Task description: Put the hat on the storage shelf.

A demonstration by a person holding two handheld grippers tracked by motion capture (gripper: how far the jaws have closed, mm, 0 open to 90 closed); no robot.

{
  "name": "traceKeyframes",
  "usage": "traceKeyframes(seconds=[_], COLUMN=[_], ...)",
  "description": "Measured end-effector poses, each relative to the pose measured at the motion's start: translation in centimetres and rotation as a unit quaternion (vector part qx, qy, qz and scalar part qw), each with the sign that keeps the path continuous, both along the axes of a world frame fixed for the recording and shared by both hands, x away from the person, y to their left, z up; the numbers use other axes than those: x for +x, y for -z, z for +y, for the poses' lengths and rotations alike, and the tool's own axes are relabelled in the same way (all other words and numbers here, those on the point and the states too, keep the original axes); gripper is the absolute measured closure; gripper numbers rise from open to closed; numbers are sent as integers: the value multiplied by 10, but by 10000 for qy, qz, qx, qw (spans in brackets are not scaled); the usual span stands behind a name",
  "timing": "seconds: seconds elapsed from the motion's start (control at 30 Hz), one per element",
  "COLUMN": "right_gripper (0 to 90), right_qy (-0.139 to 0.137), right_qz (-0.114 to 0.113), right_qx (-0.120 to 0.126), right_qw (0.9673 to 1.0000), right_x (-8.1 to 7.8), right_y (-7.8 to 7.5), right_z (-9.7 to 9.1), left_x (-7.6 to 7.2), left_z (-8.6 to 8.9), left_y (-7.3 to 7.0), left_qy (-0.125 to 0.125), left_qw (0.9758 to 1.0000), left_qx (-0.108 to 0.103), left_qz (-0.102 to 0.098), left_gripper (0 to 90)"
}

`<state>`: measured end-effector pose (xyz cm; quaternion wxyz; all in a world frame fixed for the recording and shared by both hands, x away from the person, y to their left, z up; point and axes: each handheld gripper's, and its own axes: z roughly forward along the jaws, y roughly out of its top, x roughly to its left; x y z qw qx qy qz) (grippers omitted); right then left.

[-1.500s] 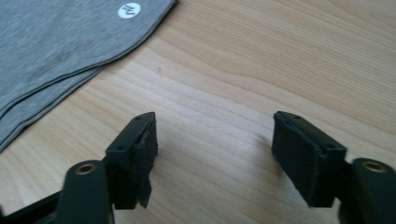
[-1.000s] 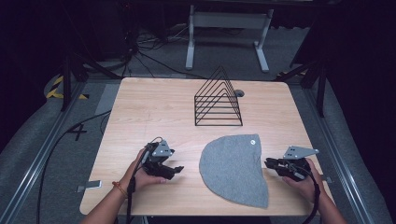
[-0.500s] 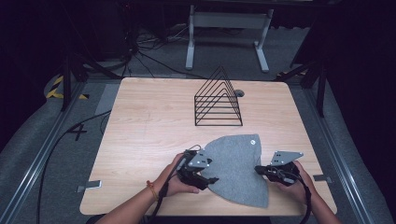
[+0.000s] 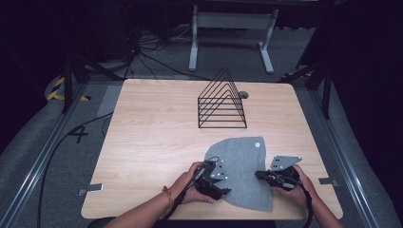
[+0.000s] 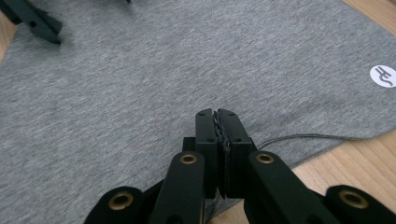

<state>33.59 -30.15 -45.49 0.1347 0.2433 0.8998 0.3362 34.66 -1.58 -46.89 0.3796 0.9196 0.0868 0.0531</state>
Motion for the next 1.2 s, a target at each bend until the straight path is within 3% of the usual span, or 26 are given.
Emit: traceKeyframes(seconds=[0.1, 0.33, 0.4, 0.53, 0.67, 0.73, 0.83, 0.9, 0.97, 1.07, 1.2], right_gripper=[882, 884, 884, 878, 834, 829, 834, 848, 856, 859, 860], right_qy=[-13, -162, -225, -305, -395, -371, -177, 226, 467, 976, 1172], right_qz=[68, 57, 72, 172, 149, 19, -140, -386, -436, -483, -465], right_qx=[59, -37, -56, -7, -69, -116, 45, 129, 179, 149, 116], right_qw=[10000, 9998, 9997, 9994, 9991, 9992, 9997, 9989, 9978, 9939, 9920], right_x=[0, -6, -8, -12, -15, -14, -9, 0, 6, 22, 30], right_y=[0, 0, 0, 0, -1, -4, -10, -15, -16, -11, -7], right_z=[1, 15, 21, 33, 43, 43, 33, 17, 6, -20, -31], left_x=[4, 18, 22, 31, 37, 40, 44, 46, 44, 31, 12], left_z=[6, 24, 30, 42, 50, 54, 58, 61, 62, 54, 40], left_y=[-2, -2, -3, -1, -2, -2, -1, -2, -4, -13, -18], left_qy=[-105, -491, -569, -798, -924, -998, -1058, -1026, -1016, -772, -417], left_qw=[9999, 9987, 9982, 9967, 9956, 9949, 9944, 9947, 9948, 9967, 9983], left_qx=[129, 123, 181, 108, 152, 120, 86, 61, -43, -248, -366], left_qz=[-12, 113, 18, 74, -19, -26, 1, -6, 103, 81, 163], left_gripper=[349, 349, 349, 348, 349, 348, 341, 340, 339, 337, 346])
